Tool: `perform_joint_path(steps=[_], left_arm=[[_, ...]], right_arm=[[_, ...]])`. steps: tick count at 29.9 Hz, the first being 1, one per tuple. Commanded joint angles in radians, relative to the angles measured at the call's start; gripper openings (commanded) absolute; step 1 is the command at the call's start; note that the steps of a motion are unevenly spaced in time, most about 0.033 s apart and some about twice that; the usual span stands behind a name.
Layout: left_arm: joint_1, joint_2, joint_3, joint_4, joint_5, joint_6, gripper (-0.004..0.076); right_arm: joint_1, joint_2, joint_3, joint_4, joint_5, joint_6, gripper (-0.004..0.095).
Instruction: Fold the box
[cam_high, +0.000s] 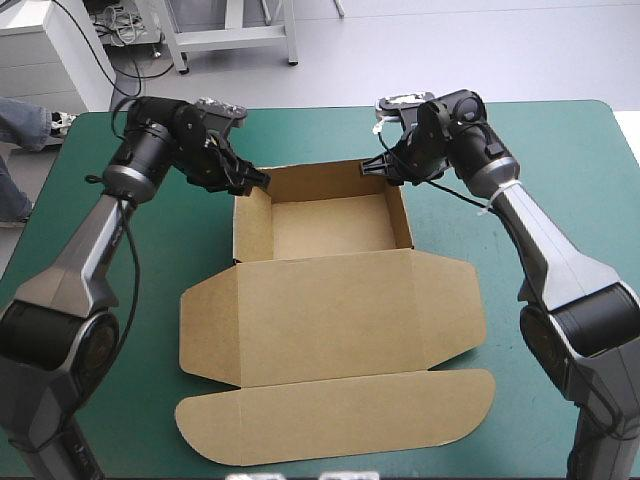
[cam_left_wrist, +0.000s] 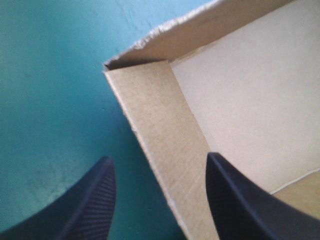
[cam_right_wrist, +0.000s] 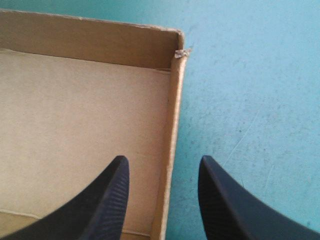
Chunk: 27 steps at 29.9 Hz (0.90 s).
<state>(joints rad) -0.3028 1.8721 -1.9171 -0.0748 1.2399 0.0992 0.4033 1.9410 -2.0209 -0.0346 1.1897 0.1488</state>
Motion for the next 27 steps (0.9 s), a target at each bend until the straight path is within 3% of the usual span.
perform_joint_path(steps=[1, 8, 16, 22, 27], left_arm=[[-0.003, -0.168, -0.049, 0.027, 0.036, -0.002, 0.0390], [-0.003, -0.419, -0.051, 0.040, 0.036, 0.002, 0.0375], [-0.003, -0.663, 0.005, 0.041, 0.036, 0.051, 0.0237], [-0.003, -0.854, 0.283, 0.034, 0.035, 0.074, 0.0145], [-0.003, -1.054, 0.647, 0.034, -0.021, 0.078, 0.0096]], right_arm=[[-0.009, -0.123, -0.036, -0.013, -0.021, -0.010, 0.0417], [-0.009, -0.234, -0.036, -0.009, -0.021, -0.010, 0.0416], [-0.009, -0.249, -0.027, -0.001, -0.021, -0.010, 0.0418], [-0.007, -0.228, 0.050, -0.006, -0.021, -0.012, 0.0418], [-0.007, -0.167, 0.100, -0.012, -0.021, -0.012, 0.0417]])
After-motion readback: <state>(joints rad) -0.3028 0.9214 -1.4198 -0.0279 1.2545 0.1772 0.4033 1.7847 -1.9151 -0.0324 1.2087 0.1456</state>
